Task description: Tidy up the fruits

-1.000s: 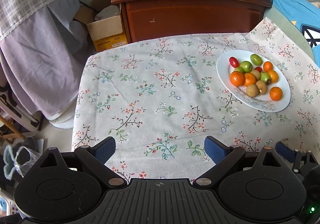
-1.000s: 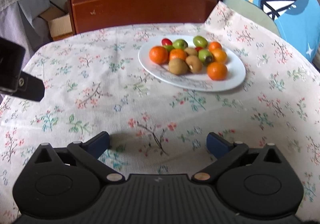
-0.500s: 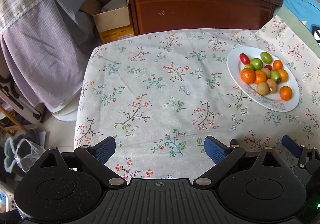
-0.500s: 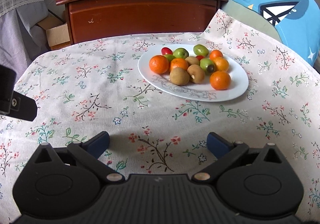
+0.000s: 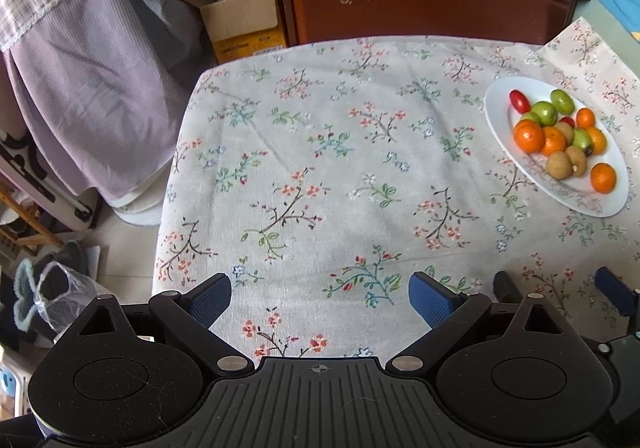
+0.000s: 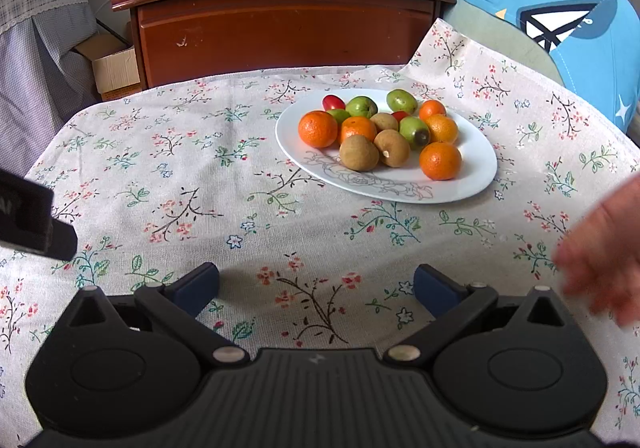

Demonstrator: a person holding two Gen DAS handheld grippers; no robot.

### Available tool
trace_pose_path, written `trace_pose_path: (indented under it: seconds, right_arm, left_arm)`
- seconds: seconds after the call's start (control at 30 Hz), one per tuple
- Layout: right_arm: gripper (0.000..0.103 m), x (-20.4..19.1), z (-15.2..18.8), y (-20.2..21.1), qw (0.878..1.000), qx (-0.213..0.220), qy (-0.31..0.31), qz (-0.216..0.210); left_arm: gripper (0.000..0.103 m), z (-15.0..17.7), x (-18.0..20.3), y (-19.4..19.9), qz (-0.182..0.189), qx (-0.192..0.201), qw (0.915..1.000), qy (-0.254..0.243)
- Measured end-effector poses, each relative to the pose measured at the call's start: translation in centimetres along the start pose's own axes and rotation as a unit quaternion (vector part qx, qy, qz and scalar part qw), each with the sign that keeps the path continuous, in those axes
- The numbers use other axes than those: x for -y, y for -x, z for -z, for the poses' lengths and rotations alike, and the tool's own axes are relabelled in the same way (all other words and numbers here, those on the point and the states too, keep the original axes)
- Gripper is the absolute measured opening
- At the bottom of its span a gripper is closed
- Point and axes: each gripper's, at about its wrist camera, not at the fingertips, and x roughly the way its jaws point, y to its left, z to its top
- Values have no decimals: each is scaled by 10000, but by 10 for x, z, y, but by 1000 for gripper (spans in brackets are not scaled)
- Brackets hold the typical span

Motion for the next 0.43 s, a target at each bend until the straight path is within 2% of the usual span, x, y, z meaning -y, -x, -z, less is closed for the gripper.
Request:
trace_pose_path:
  seconds: [0.43]
  right_arm:
    - [102, 0, 0, 0, 10000, 3, 0, -1]
  left_arm:
    - [97, 4, -2, -18, -231, -156, 9996, 3]
